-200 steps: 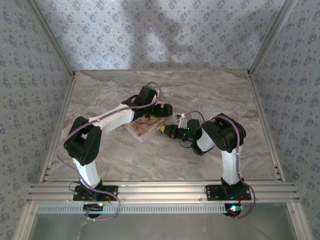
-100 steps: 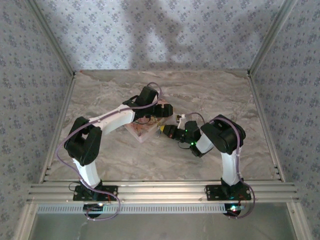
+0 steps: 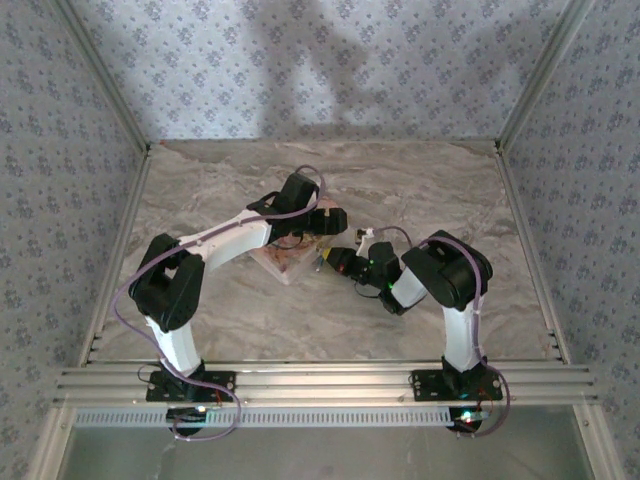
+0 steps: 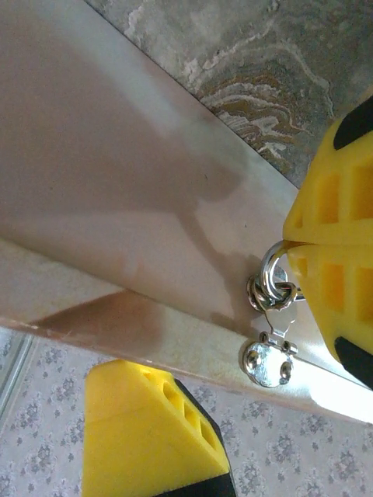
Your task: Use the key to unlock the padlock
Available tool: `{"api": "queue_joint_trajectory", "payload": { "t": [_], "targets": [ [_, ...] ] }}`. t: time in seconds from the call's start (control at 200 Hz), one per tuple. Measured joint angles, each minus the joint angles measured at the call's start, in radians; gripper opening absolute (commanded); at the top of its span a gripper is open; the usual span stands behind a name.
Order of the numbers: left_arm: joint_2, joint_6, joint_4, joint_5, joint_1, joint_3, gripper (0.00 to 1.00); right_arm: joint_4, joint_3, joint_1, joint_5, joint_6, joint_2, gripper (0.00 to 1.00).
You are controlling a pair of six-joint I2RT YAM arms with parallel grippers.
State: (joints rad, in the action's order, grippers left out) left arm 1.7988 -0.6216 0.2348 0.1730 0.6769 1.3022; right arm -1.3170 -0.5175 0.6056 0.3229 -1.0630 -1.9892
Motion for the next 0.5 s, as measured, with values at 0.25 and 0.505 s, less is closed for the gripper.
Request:
{"api": "queue_joint_trajectory", "payload": {
  "t": [0.25,0.505],
  "targets": [
    [0.0,0.0,-0.003,-0.002,0.001,-0.001,0.91,0.0,-0.003,-0.016,-0.02,-0.022,0.0,0.0],
    [0.0,0.0,0.0,-0.003,0.006,-0.002,0.91,-0.013,-0.025,-0.051,-0.066,-0.041,0.0,0.0]
  ]
}}
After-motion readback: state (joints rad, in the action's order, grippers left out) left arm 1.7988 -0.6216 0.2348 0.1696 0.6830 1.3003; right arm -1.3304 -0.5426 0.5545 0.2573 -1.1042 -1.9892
